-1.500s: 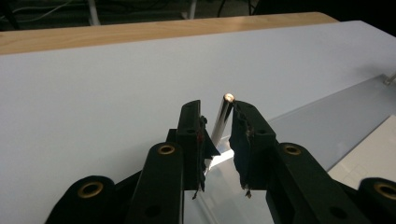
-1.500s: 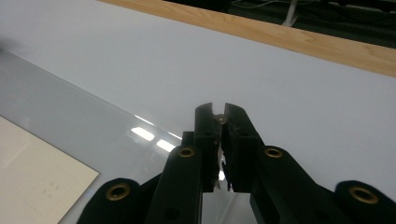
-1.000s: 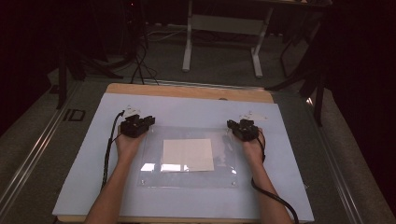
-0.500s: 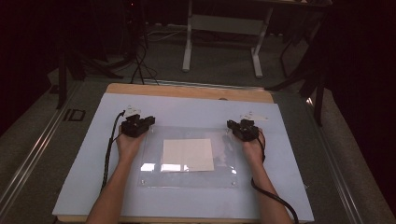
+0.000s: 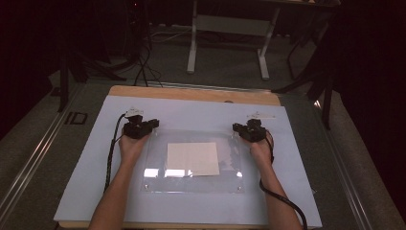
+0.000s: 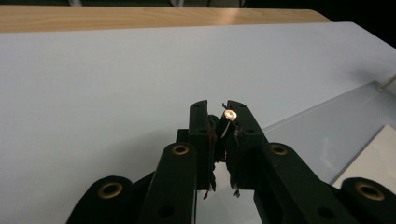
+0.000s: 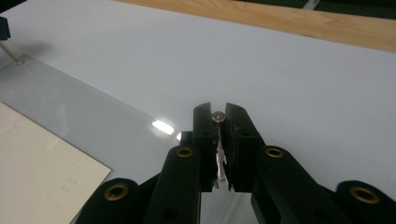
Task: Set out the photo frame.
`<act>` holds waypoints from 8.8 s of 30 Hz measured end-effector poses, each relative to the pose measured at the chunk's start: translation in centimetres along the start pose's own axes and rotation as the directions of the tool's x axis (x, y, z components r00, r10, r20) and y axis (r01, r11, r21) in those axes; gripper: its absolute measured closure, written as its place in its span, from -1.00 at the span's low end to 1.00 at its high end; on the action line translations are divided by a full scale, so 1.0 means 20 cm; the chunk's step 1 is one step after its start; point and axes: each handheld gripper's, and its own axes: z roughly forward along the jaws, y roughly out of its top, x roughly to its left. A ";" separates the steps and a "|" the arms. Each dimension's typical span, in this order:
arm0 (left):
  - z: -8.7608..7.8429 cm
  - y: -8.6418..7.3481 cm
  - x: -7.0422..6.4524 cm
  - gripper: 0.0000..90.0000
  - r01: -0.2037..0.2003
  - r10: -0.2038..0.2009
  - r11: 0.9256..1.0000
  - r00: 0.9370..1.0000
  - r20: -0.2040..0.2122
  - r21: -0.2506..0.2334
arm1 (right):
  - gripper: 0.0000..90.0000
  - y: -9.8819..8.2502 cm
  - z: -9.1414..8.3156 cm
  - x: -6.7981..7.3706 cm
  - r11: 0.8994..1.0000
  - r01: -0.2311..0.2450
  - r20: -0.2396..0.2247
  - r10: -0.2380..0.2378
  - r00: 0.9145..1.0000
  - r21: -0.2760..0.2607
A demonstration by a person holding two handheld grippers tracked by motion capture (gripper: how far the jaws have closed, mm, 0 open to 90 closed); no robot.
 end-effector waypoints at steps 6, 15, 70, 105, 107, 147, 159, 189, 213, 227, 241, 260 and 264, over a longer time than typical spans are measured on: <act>0.02 0.01 0.02 0.81 0.060 -0.060 0.998 0.998 0.024 0.011 | 0.87 0.03 0.01 -0.02 0.999 -0.022 -0.015 0.023 1.000 0.031; 0.06 0.05 0.02 0.85 0.055 -0.054 0.998 0.998 -0.023 0.042 | 0.88 0.07 0.05 -0.06 0.993 -0.090 -0.036 0.092 0.995 0.071; 0.15 0.14 0.06 0.85 0.193 -0.185 0.974 0.980 -0.069 0.123 | 0.17 -0.11 -0.31 0.05 0.982 0.189 0.007 -0.189 0.982 -0.001; 0.15 0.14 0.07 0.84 0.220 -0.215 0.967 0.975 -0.054 0.128 | -0.13 -0.21 -0.35 0.16 0.906 0.408 -0.121 -0.420 0.900 -0.110; 0.15 0.14 0.07 0.84 0.221 -0.216 0.967 0.975 -0.053 0.128 | -0.08 -0.22 -0.35 0.16 0.906 0.405 -0.132 -0.420 0.898 -0.125; -0.13 0.09 0.01 0.46 0.037 -0.037 0.998 0.999 0.001 -0.042 | 0.01 -0.20 -0.35 0.16 0.924 0.350 -0.168 -0.373 0.912 -0.151; -0.32 -0.03 -0.02 0.42 -0.028 0.028 0.996 1.000 0.002 -0.081 | 0.01 -0.19 -0.35 0.16 0.929 0.337 -0.168 -0.361 0.917 -0.154; -0.46 -0.14 -0.08 0.38 -0.214 0.215 0.974 0.977 -0.001 -0.075 | 0.03 -0.09 -0.34 0.12 0.950 0.258 -0.177 -0.288 0.941 -0.174; -0.42 -0.09 -0.17 0.09 -0.279 0.283 0.952 0.959 0.017 -0.128 | 0.05 -0.04 -0.32 0.10 0.959 0.219 -0.181 -0.251 0.951 -0.181; -0.39 -0.04 -0.23 0.03 -0.290 0.299 0.941 0.954 0.028 -0.176 | 0.05 -0.03 -0.32 0.09 0.960 0.200 -0.174 -0.235 0.956 -0.195; -0.38 -0.02 -0.23 0.06 -0.295 0.300 0.937 0.954 0.002 -0.186 | 0.06 -0.01 -0.31 0.09 0.961 0.187 -0.163 -0.222 0.961 -0.206; -0.36 0.02 -0.22 0.10 -0.287 0.288 0.938 0.957 -0.024 -0.196 | 0.09 0.01 -0.29 0.11 0.954 0.203 -0.086 -0.227 0.970 -0.219; -0.35 0.03 -0.22 0.10 -0.280 0.280 0.939 0.960 -0.026 -0.199 | 0.10 0.02 -0.29 0.12 0.953 0.210 -0.068 -0.229 0.971 -0.219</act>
